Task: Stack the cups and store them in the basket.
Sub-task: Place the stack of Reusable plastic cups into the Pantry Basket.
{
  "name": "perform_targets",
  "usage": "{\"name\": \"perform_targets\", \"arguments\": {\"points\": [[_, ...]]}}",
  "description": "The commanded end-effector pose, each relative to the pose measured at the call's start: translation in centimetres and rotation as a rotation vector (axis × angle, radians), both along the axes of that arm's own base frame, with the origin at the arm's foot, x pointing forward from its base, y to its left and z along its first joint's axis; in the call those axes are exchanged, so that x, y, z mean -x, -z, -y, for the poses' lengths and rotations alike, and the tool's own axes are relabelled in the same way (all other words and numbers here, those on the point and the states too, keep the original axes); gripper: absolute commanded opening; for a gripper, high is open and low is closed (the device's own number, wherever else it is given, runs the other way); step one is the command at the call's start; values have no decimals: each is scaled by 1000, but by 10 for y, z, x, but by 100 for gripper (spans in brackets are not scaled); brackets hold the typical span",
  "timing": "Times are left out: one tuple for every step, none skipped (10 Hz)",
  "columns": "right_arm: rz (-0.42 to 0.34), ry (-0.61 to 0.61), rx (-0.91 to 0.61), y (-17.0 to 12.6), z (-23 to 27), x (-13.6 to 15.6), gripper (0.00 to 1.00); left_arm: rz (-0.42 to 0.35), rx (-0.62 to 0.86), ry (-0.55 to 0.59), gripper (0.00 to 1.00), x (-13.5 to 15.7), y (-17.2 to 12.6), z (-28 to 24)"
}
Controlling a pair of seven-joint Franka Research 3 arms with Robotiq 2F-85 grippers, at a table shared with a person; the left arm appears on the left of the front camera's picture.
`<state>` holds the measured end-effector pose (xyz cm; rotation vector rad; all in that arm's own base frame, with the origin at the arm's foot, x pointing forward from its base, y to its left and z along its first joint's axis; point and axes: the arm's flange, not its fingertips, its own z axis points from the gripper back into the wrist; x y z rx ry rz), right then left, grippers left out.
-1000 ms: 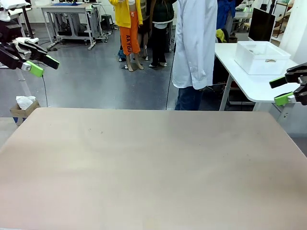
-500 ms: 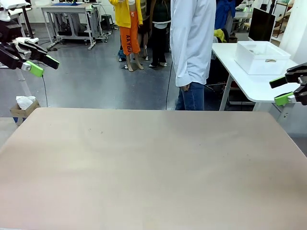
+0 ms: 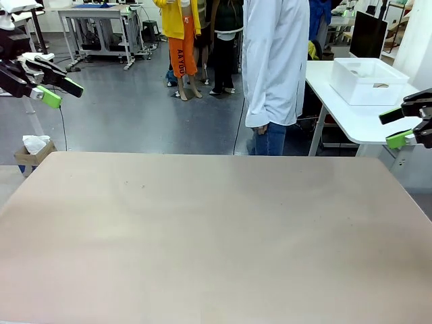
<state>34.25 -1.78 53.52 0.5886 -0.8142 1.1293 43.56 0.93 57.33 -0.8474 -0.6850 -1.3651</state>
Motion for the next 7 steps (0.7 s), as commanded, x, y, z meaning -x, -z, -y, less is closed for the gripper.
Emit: {"name": "perform_targets", "arguments": {"points": [[2,4,-23,-3,-1,-2,100,-11,-2,-7,100,0,-4,1],[2,4,-23,-3,-1,-2,100,-11,-2,-7,100,0,-4,1],[2,4,-23,-3,-1,-2,100,-11,-2,-7,100,0,-4,1],[2,4,-23,-3,-1,-2,100,-11,-2,-7,100,0,-4,1],[2,4,-23,-3,-1,-2,100,-11,-2,-7,100,0,-4,1],[2,4,-23,-3,-1,-2,100,-11,-2,-7,100,0,-4,1],[2,4,-23,-3,-1,-2,100,-11,-2,-7,100,0,-4,1]]}}
